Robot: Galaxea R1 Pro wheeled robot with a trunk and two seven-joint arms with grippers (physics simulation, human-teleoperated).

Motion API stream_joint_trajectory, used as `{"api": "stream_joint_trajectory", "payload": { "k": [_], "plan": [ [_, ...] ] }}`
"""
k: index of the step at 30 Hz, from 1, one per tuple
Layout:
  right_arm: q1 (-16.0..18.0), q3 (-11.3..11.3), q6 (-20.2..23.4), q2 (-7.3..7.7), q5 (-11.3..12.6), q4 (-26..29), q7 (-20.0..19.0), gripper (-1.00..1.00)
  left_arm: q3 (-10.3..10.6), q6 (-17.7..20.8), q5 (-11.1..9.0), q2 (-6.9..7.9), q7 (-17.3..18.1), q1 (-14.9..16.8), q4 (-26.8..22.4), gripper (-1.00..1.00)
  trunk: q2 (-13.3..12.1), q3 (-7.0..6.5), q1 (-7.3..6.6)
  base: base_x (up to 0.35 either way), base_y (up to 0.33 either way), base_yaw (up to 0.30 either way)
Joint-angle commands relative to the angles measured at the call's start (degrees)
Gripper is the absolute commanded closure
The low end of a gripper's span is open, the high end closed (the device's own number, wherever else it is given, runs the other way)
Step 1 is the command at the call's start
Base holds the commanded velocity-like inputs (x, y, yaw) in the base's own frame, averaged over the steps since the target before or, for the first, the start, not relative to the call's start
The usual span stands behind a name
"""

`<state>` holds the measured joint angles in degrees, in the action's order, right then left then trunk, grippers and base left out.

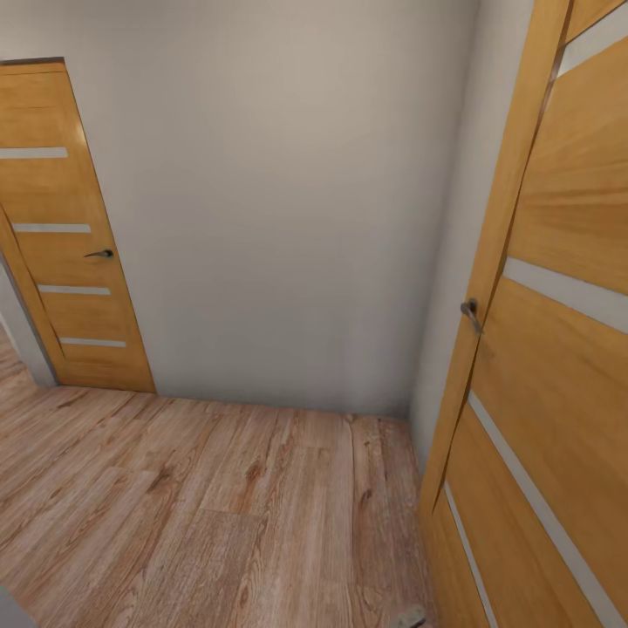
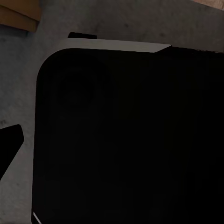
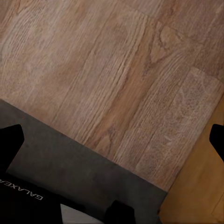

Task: Move the two storage containers from the living room to the garage. In the garage, place one container on the floor and stack the other container on top of it (either order is fine).

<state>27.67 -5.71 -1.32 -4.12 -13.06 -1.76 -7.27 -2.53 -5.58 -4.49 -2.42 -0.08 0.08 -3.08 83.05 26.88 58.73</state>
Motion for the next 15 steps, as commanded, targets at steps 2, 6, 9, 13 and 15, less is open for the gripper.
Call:
{"api": "stream_joint_trajectory", "payload": {
  "k": [2, 6, 9, 13, 15],
  "plan": [
    [-0.48, -0.44, -0.51, 0.37, 0.02, -0.16, -0.04, -1.00, -0.20, -0.13, -0.43, -0.03, -0.01, 0.01, 0.00, -1.00, 0.03, 0.05, 0.00, 0.000, 0.000, 0.000],
    [-3.03, -0.44, -1.02, 0.90, 0.05, -0.14, -0.03, -1.00, -0.20, -0.13, -0.41, -0.03, -0.01, 0.01, 0.00, -1.00, 0.03, 0.05, 0.00, 0.000, 0.000, 0.000],
    [-4.93, -0.44, -1.84, 1.59, 0.11, -0.16, 0.03, -1.00, -0.20, -0.13, -0.40, -0.04, -0.01, 0.01, 0.00, -1.00, 0.03, 0.05, 0.00, 0.000, 0.000, 0.000],
    [-6.01, -0.41, -2.37, 2.73, 0.21, -0.17, 0.14, -1.00, -0.20, -0.13, -0.40, -0.04, -0.01, 0.01, 0.00, -1.00, 0.03, 0.05, 0.00, 0.000, 0.000, 0.000],
    [-6.59, -0.39, -2.48, 2.97, 0.26, -0.17, 0.26, -1.00, -0.20, -0.13, -0.42, -0.04, -0.01, 0.01, 0.01, -1.00, 0.03, 0.05, 0.00, 0.000, 0.000, 0.000]
  ]
}}
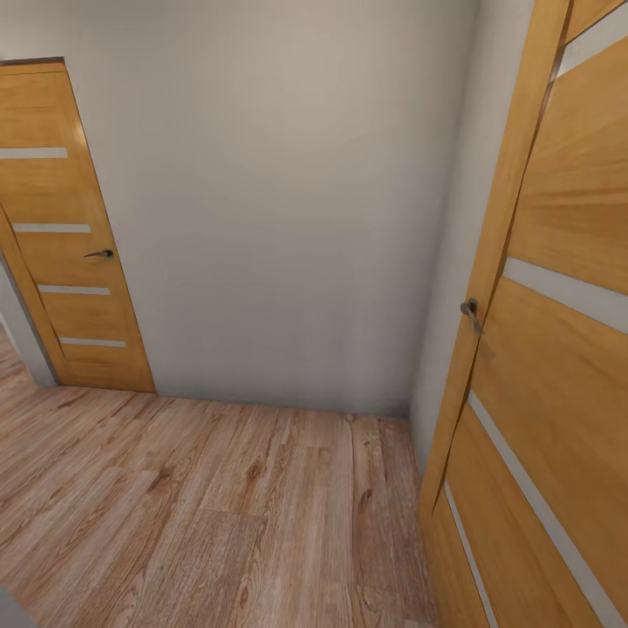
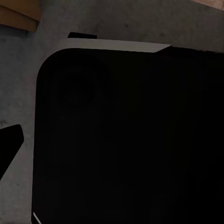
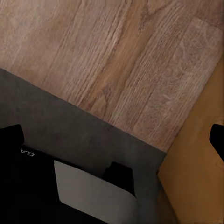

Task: Move the two storage containers from the living room to the garage. In the garage, place one container on the floor and stack the other container on top of it (either order is fine).

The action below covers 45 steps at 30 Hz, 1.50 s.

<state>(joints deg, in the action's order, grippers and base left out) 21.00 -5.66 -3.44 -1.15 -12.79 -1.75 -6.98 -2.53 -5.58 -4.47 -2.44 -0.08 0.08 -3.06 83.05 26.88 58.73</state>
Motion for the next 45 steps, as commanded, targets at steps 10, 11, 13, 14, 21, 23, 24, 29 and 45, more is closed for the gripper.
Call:
{"api": "stream_joint_trajectory", "payload": {
  "k": [10, 11, 13, 14, 21, 23, 24, 29, 45],
  "plan": [
    [-2.71, -0.45, -1.57, 1.32, 0.05, -0.18, 0.45, -1.00, -0.20, -0.13, -0.42, -0.02, -0.01, 0.01, -0.01, -1.00, 0.03, 0.05, 0.00, 0.000, 0.000, 0.000],
    [-2.77, -0.46, -1.57, 1.42, 0.03, -0.18, 0.46, -1.00, -0.20, -0.13, -0.41, -0.02, -0.01, 0.01, -0.01, -1.00, 0.03, 0.05, 0.00, 0.000, 0.000, 0.000],
    [-2.98, -0.47, -1.65, 1.68, 0.00, -0.18, 0.47, -1.00, -0.20, -0.13, -0.41, -0.02, -0.01, 0.01, -0.01, -1.00, 0.03, 0.05, 0.00, 0.000, 0.000, 0.000],
    [-3.37, -0.48, -1.71, 1.77, -0.02, -0.18, 0.47, -1.00, -0.20, -0.13, -0.40, -0.02, -0.01, 0.01, -0.01, -1.00, 0.03, 0.05, 0.00, 0.000, 0.000, 0.000],
    [-5.99, -0.42, -1.74, 1.93, 0.02, -0.18, 0.47, -1.00, -0.20, -0.13, -0.36, -0.02, -0.01, 0.01, -0.01, -1.00, 0.03, 0.05, 0.00, 0.000, 0.000, 0.000],
    [-6.07, -0.41, -1.74, 1.94, 0.03, -0.18, 0.48, -1.00, -0.20, -0.13, -0.36, -0.02, -0.01, 0.01, -0.01, -1.00, 0.03, 0.05, 0.00, 0.000, 0.000, 0.000],
    [-6.10, -0.41, -1.74, 1.94, 0.04, -0.18, 0.48, -1.00, -0.20, -0.13, -0.36, -0.02, -0.01, 0.01, -0.01, -1.00, 0.03, 0.05, 0.00, 0.000, 0.000, 0.000],
    [-6.14, -0.40, -1.74, 1.99, 0.04, -0.18, 0.48, -1.00, -0.20, -0.13, -0.36, -0.02, -0.01, 0.01, -0.01, -1.00, 0.03, 0.05, 0.00, 0.000, 0.000, 0.000],
    [-6.15, -0.40, -1.74, 3.57, 0.08, -0.18, 0.48, -1.00, -0.15, -0.13, -0.36, -0.02, -0.01, 0.01, -0.01, -1.00, 0.03, 0.05, 0.00, 0.000, 0.000, 0.000]
  ]
}}
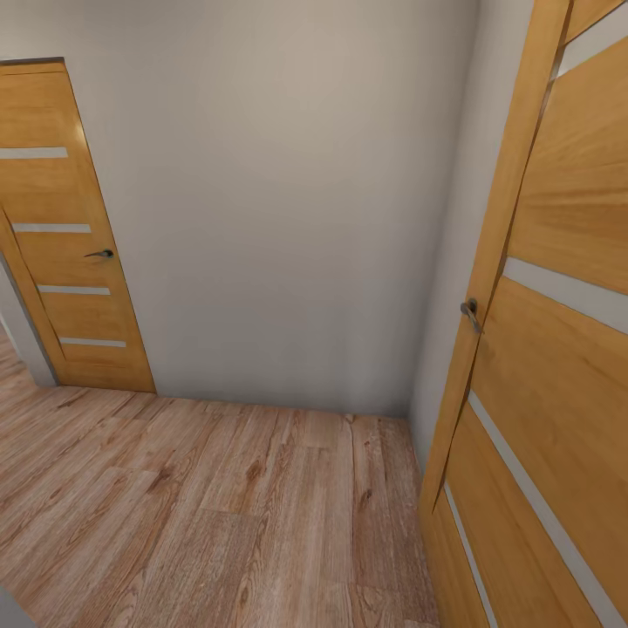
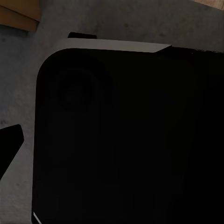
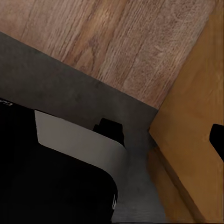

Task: Move the two storage containers from the living room to the garage. In the garage, place one container on the floor and stack the other container on top of it (either order is fine).

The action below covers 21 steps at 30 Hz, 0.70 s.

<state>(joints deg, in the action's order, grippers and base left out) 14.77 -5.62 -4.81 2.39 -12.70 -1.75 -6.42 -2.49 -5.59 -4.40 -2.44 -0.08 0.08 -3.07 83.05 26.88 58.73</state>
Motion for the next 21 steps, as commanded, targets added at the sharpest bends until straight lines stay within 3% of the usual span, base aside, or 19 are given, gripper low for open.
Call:
{"api": "stream_joint_trajectory", "payload": {
  "k": [1, 7, 21],
  "plan": [
    [0.08, -0.45, -0.38, 0.38, 0.02, -0.18, -0.08, -1.00, -0.20, -0.13, -0.43, -0.02, -0.01, 0.01, -0.01, -1.00, 0.03, 0.05, 0.00, 0.000, 0.000, 0.000],
    [-0.01, -0.20, -0.66, 1.88, 0.86, -0.19, 0.26, -1.00, -0.23, -0.14, -0.36, -0.02, -0.01, 0.01, -0.01, -1.00, 0.03, 0.05, 0.00, 0.000, 0.000, 0.000],
    [-0.86, -0.16, -1.01, 1.91, 1.66, -0.23, 2.68, -1.00, -0.15, -0.13, -0.34, -0.02, -0.01, 0.01, -0.01, -1.00, 0.03, 0.05, 0.00, 0.073, 0.000, 0.000]
  ]
}}
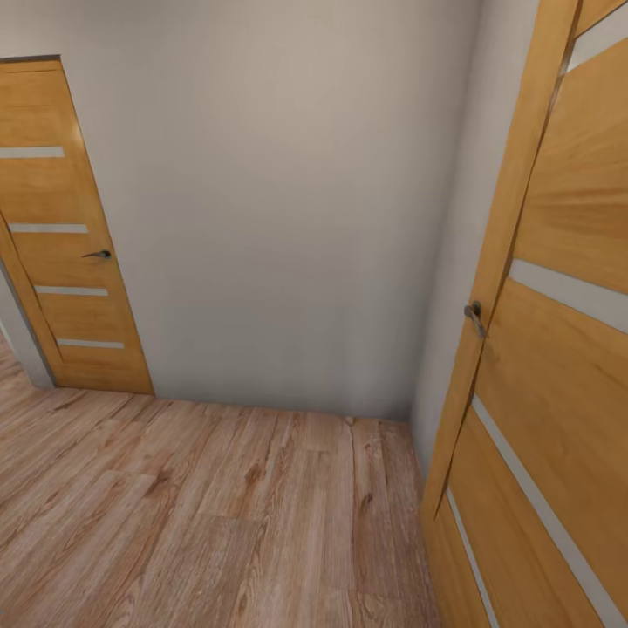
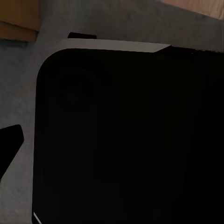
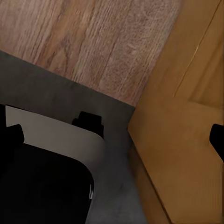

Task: Move the two storage containers from the living room to the garage. In the garage, place one container on the floor and stack the other container on top of it (either order is fine).

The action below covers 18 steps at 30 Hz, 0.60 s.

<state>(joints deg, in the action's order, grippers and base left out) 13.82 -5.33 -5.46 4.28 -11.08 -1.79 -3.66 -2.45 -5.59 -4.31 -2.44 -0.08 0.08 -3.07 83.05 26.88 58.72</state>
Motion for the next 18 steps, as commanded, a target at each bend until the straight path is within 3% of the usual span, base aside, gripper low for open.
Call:
{"api": "stream_joint_trajectory", "payload": {
  "k": [1, 18],
  "plan": [
    [0.08, -0.45, -0.35, -0.02, 0.02, -0.20, -0.07, -1.00, -0.19, -0.13, -0.43, -0.02, -0.01, 0.01, -0.01, -1.00, 0.03, 0.05, 0.01, 0.108, 0.000, 0.000],
    [0.06, -0.47, -0.35, 0.02, -0.07, -0.22, -0.14, -1.00, -0.19, -0.13, -0.43, -0.02, -0.01, 0.01, -0.01, -1.00, 0.03, 0.05, 0.01, 0.110, 0.000, 0.000]
  ]
}}
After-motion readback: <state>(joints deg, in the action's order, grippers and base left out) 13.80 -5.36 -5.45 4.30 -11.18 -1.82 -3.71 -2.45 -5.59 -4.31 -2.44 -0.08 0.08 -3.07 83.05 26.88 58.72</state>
